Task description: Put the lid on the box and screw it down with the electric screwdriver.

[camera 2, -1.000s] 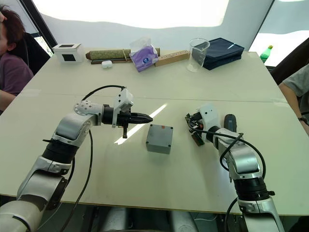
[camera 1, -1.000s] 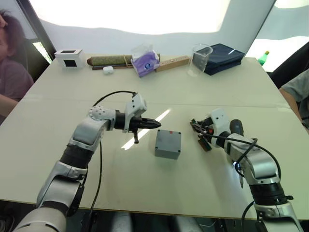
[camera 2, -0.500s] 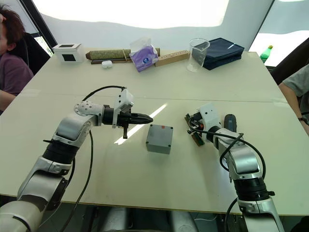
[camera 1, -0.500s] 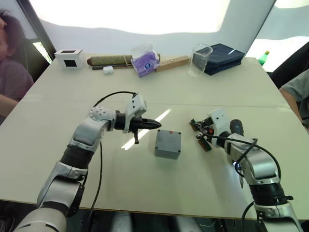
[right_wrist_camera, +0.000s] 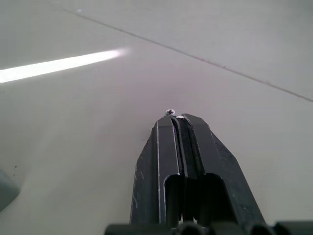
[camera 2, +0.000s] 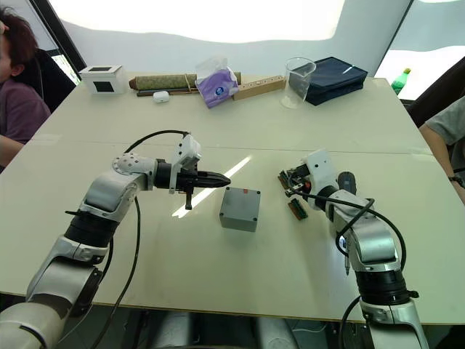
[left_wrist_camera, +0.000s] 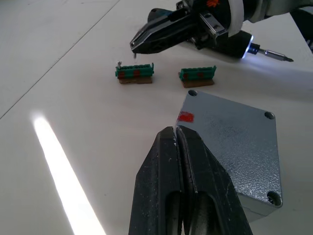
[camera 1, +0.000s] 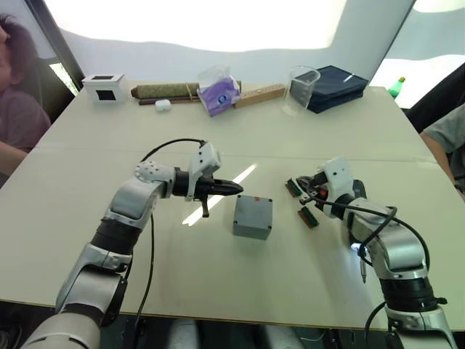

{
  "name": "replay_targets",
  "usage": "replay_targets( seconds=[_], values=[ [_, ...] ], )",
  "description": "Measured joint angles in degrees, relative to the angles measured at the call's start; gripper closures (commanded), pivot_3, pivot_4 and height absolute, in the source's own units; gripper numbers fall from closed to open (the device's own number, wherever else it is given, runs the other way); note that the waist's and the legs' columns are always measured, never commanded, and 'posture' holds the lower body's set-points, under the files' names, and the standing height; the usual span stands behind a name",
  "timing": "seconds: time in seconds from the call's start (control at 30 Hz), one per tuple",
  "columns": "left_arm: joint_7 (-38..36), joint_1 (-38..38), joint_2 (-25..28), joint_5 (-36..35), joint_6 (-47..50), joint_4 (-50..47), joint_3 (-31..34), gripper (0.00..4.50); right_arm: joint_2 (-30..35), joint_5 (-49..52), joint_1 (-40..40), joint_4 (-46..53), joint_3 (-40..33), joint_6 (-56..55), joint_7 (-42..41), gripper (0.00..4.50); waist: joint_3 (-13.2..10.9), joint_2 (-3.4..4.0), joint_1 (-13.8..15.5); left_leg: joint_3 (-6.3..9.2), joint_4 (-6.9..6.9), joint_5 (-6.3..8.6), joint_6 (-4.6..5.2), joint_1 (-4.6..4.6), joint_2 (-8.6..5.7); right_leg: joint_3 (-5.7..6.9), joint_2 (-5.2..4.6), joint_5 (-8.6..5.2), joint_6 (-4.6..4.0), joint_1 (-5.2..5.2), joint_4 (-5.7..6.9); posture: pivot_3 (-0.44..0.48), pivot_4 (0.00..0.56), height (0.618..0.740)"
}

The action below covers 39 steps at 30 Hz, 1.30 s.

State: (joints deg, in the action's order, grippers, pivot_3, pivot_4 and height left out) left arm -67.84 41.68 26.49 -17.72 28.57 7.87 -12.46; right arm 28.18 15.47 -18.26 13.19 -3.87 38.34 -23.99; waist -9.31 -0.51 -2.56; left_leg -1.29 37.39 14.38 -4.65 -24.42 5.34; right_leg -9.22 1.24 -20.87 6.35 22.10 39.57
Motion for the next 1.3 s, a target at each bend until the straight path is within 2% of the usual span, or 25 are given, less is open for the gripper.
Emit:
replay_targets(
  seconds=[0.23, 0.37, 0.5, 1.3],
  values=[
    [-4.10, -1.45, 5.21, -4.37, 4.76, -5.57, 1.02, 4.50, 0.01, 5.11, 2.69, 13.96, -1.20, 3.83, -1.17, 4.44, 0.00, 0.00, 0.00, 0.01, -0.03, -0.01, -0.02, 0.01, 0.01, 0.00, 0.01, 0.00, 0.00, 0.03, 0.07, 0.000, 0.150, 0.739],
    [-6.58, -4.20, 9.19, -5.45, 6.12, -9.03, 0.87, 4.50, -0.53, 9.42, 8.06, 23.37, -0.41, 8.18, -1.14, 4.44, 0.00, 0.00, 0.09, 0.03, -0.05, 0.00, -0.01, 0.00, 0.00, 0.01, 0.01, -0.01, -0.01, 0.03, 0.07, 0.000, 0.150, 0.739],
    [-6.70, -4.47, 9.30, -5.44, 6.18, -9.29, 0.73, 4.50, -1.93, 11.32, 9.82, 26.89, 2.10, 10.18, -0.47, 4.44, 0.00, 0.00, 0.06, 0.03, 0.00, 0.07, 0.12, 0.00, 0.00, 0.01, 0.00, 0.00, -0.01, 0.01, 0.07, 0.000, 0.150, 0.739],
    [-4.17, -4.34, 7.18, -5.22, 5.74, -9.22, -0.21, 4.50, -2.62, 7.30, 11.03, 21.50, 5.76, 7.10, 1.89, 4.44, 0.00, 0.00, 0.04, 0.03, -0.01, 0.07, 0.13, 0.00, 0.00, 0.01, 0.01, -0.01, -0.01, 0.04, 0.08, 0.000, 0.150, 0.739]
  ],
)
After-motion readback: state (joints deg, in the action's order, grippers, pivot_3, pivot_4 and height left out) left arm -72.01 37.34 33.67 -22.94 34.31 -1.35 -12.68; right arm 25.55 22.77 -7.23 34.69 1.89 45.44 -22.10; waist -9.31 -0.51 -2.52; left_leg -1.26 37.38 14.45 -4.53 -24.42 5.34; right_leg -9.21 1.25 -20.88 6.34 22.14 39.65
